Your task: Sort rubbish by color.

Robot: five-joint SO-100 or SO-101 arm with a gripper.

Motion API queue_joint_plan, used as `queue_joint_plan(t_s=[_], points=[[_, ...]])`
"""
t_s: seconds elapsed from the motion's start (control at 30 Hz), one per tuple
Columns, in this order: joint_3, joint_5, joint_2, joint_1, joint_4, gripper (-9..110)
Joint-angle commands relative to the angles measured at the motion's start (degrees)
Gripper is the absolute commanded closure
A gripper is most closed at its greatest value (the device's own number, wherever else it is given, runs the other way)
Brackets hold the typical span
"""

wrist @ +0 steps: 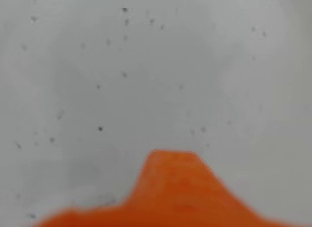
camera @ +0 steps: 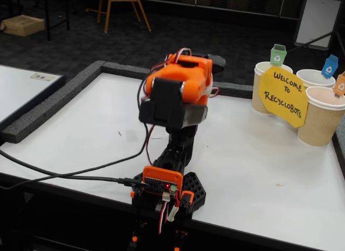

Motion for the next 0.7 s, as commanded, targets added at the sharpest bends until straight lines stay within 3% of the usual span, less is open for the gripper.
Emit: queue_joint_plan(t_s=[0.0,0.67], points=[[0.7,1.67,7.91,-1.41,1.05,101],[6.15,1.85,30.76,-0.97,14.41,101]])
